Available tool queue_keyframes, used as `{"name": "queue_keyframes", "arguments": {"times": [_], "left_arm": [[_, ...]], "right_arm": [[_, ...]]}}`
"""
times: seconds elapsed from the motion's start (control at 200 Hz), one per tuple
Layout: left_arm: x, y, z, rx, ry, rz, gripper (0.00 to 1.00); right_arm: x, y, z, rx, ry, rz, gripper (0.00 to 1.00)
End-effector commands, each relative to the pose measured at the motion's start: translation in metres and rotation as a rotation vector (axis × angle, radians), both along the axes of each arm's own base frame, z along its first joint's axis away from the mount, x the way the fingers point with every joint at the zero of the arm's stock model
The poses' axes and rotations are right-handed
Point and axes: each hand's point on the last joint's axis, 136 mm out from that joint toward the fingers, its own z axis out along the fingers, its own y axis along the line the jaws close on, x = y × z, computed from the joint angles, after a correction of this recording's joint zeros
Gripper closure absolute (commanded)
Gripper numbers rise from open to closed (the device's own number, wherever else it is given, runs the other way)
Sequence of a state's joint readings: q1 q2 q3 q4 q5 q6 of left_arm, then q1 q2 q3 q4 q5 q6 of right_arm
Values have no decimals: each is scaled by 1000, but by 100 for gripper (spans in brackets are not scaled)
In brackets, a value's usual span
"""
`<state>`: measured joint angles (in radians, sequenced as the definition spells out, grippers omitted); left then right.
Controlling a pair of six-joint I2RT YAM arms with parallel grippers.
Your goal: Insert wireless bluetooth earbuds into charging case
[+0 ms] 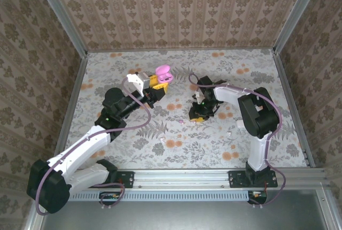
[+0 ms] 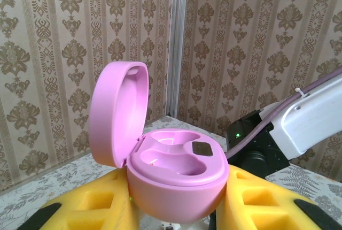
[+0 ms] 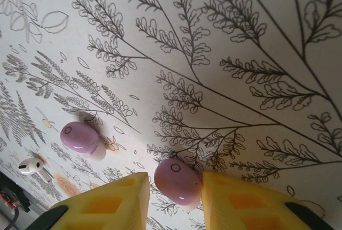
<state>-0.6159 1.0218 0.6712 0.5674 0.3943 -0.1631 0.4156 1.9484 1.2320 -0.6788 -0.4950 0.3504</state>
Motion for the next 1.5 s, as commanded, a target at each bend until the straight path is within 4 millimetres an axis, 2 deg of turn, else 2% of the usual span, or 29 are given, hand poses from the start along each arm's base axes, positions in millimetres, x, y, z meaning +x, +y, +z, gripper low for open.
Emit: {"name": "queue_keyframes", "arguments": {"times": [0.0,0.39,0.715,0.905,1.23,1.315,1.495], "left_arm": [[-1,-2,19,-25,-38,-4,65],[-1,-3,18,-24,-32,-9,65],[-1,-2,18,-23,-35,-2,65],[0,-2,17,-25,-32,0,65],[-1,-2,18,-26,-33,-4,65],[-2,-2,18,-25,-34,-3,65],[-2,-1,18,-21,-36,1,65]], "right_arm": [[0,7,1,10,14,21,66],[-4,12,-1,-9,19,66,67],[-19,13,5,-15,32,68,64],[-30,24,8,50,47,42,64],[-27,32,13,76,30,36,64],[-26,28,18,54,16,43,64],[-19,4,28,-87,-67,96,63]]}}
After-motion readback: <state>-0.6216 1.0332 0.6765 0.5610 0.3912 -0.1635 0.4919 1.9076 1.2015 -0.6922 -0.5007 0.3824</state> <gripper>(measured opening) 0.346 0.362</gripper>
